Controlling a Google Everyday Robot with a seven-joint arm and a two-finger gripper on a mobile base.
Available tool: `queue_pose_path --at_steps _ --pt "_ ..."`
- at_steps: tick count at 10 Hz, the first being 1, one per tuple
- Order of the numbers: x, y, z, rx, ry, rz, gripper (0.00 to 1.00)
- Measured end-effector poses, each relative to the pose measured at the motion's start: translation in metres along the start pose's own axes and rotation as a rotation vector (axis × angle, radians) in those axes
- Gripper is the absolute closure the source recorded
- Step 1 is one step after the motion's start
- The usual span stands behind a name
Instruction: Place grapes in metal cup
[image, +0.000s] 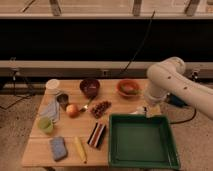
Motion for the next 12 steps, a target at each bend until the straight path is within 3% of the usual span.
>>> queue_pose_path --at_steps 7,10,12 --pt "-0.159 -0.074 0.059 -0.023 -0.088 -0.207 0.35" --pt "-0.188 -0.111 0.1 -0.033 -0.106 -0.27 0.35" --pt "-0.19 -0.127 0.127 -0.046 -0.111 -0.283 0.35"
